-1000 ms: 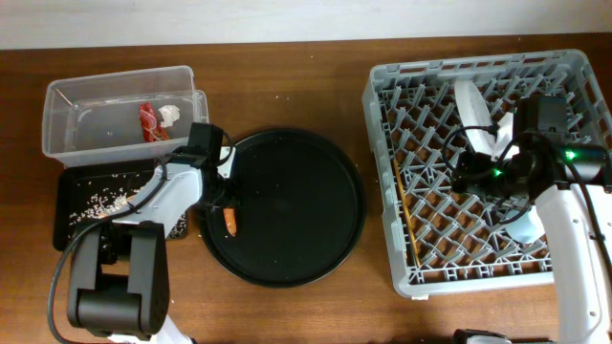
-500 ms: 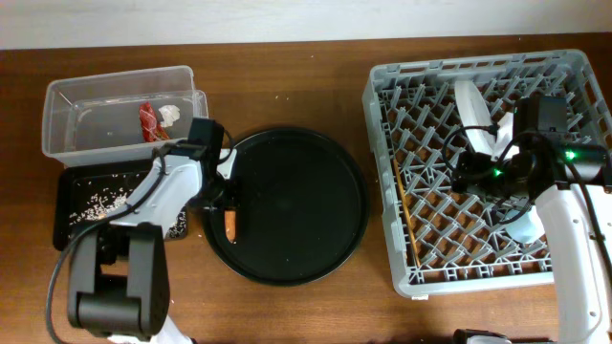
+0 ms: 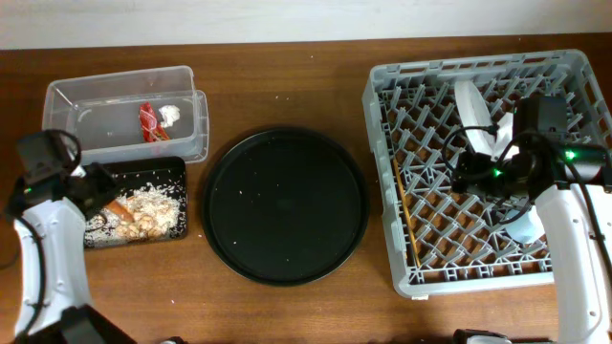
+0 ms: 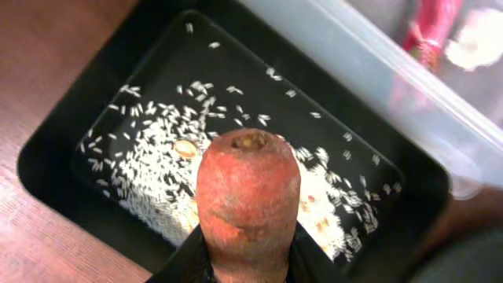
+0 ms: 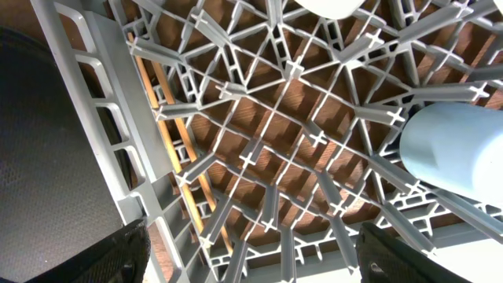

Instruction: Sort waste into correct bins and load items into the dishwasher rack

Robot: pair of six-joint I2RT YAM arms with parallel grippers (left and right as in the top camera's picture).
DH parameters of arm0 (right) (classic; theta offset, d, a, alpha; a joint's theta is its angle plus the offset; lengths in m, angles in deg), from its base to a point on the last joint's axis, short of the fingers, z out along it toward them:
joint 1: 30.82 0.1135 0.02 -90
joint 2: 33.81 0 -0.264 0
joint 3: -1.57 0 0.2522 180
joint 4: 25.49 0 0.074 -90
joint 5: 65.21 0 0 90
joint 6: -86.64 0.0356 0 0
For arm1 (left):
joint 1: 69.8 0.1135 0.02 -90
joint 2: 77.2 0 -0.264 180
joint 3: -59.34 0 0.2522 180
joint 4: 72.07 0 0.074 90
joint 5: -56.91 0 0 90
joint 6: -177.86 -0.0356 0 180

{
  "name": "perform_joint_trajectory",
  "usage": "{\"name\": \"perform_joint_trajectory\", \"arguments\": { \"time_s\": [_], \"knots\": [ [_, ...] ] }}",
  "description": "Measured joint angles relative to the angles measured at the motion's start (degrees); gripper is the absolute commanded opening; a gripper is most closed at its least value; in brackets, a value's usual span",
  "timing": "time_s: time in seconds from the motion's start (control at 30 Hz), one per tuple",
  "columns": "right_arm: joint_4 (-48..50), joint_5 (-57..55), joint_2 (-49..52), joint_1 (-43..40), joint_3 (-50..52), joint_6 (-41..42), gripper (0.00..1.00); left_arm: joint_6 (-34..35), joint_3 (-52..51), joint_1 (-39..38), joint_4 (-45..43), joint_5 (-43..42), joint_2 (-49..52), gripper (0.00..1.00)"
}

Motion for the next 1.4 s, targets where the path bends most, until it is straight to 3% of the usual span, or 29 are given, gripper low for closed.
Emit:
{"name": "perform_joint_trajectory", "arguments": {
  "time_s": [0.3, 0.37, 0.57, 0.73, 0.87, 0.93, 1.03, 1.1, 1.27, 1.4],
  "knots": [
    [-0.02, 0.0, 0.0, 0.0, 0.0, -0.22, 0.83, 1.27, -1.14, 0.48, -3.5, -0.02, 15.8, 0.27],
    [-0.02, 0.0, 0.0, 0.0, 0.0, -0.22, 0.83, 1.27, -1.14, 0.48, -3.52, -0.02, 15.89, 0.47],
    [-0.02, 0.0, 0.0, 0.0, 0.0, -0.24, 0.83, 1.66, -1.14, 0.48, -3.58, -0.02, 15.89, 0.67],
    [-0.04, 0.0, 0.0, 0.0, 0.0, -0.22, 0.86, 1.33, -0.17, 0.28, -1.6, -2.86, 15.8, 0.73],
    [0.79, 0.26, 0.0, 1.86, 0.0, -1.11, 0.93, -3.63, 1.29, -6.19, -1.77, -5.57, 9.86, 0.79],
    [2.4, 1.68, 0.0, 6.84, 0.0, -2.89, 0.99, -7.58, 1.68, -12.85, -1.79, -5.88, 5.38, 0.94],
    [8.48, 4.24, 0.2, 14.01, 0.11, -5.68, 0.98, -12.85, 2.19, -22.16, -1.29, -6.62, 3.41, 0.99],
    [11.41, 5.18, 0.74, 16.39, 0.13, -6.56, 0.98, -15.26, 2.75, -27.3, 4.02, -6.88, 3.41, 0.99],
    [5.62, 7.82, 6.36, 16.96, 0.28, -6.86, 0.98, -16.83, 8.92, -28.24, 21.86, -6.71, 3.34, 0.99],
    [2.34, 7.67, 6.88, 16.96, 0.28, -6.88, 0.98, -17.03, 9.7, -28.24, 27.02, -6.69, 3.26, 0.99]
  ]
}}
